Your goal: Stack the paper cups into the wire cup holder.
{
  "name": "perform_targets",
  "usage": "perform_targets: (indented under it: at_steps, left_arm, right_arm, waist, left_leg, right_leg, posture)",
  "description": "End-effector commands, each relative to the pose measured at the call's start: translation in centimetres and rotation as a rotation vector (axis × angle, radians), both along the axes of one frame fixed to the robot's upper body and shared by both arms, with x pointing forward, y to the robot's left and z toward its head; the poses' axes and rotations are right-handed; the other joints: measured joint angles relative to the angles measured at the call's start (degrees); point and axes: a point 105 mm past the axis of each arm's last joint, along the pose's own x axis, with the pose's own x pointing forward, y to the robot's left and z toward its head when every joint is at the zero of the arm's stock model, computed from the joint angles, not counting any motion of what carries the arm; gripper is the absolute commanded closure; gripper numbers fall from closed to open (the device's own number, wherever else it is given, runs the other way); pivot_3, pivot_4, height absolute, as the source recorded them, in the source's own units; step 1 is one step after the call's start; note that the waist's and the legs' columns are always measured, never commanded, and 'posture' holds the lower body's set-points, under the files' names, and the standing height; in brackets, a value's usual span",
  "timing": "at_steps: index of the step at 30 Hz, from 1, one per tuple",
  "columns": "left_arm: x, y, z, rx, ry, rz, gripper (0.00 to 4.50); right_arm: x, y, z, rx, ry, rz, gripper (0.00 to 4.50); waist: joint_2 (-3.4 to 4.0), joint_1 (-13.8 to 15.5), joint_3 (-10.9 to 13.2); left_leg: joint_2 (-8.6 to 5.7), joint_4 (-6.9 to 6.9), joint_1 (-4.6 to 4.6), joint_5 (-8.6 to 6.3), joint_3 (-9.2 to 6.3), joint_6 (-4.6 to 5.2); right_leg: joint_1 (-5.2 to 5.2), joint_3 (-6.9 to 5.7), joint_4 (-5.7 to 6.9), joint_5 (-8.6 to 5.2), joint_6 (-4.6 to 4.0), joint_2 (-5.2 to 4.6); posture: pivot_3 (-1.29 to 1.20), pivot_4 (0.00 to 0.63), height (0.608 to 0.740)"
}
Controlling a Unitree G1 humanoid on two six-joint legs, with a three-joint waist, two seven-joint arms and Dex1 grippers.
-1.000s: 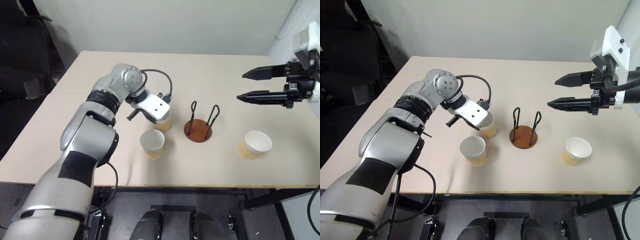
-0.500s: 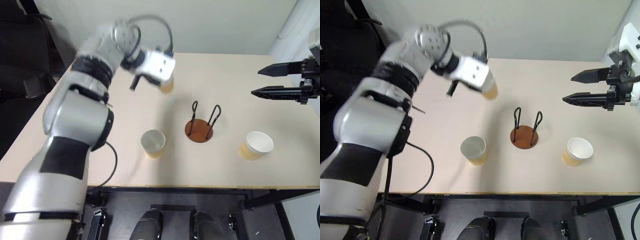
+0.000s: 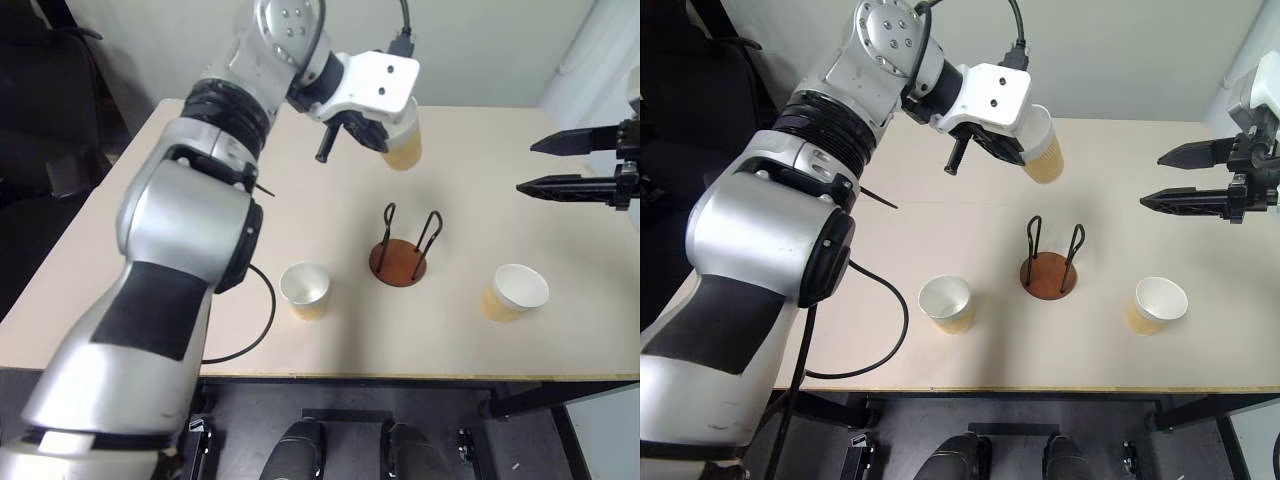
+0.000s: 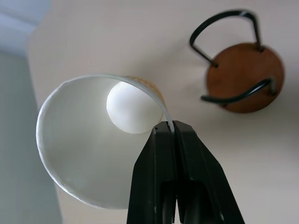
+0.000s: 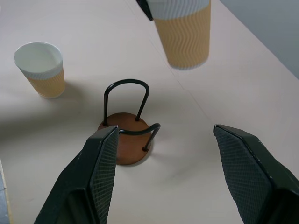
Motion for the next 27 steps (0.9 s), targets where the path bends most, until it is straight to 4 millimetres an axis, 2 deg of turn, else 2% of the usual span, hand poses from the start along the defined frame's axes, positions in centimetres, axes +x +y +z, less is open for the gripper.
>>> perform_targets:
  at_steps: [1,14,27]
  left_arm:
    - [-1.1,-1.0,1.8,-0.013,-0.032,-0.063,4.46]
    - [-1.9,-2.3,0.3,0.038,0.011,-0.143,4.46]
    - [-2.4,-2.3,-2.2,0.133,0.077,-0.208,4.46]
  right_arm:
    - [-0.8,-0.4,1.5,-0.015,-0.060,-0.012,1.23]
    - [-1.0,-0.3,1.6,-0.022,-0.062,-0.012,1.23]
    - [-1.1,-0.2,1.6,-0.018,-0.063,-0.010,1.23]
  waist:
    - [-0.01,-0.05,0.00]
    - [-0.02,0.03,0.01]
    - [-0.02,0.03,0.00]
  left_leg:
    - [-0.03,-0.01,0.02,0.00,0.07,0.00]
    - [-0.03,0.12,0.09,-0.02,0.11,0.15]
    - [-0.07,0.13,0.28,-0.09,0.24,0.26]
  right_leg:
    - [0.01,-0.04,0.02,-0.01,-0.02,0.04]
    - [0.17,0.02,0.00,0.01,0.13,-0.05]
    - [0.33,-0.02,0.02,-0.07,0.21,0.02]
  posture:
    - [0.00,0.150,0.740]
    - [0.00,0.150,0.740]
    - [0.00,0.150,0.740]
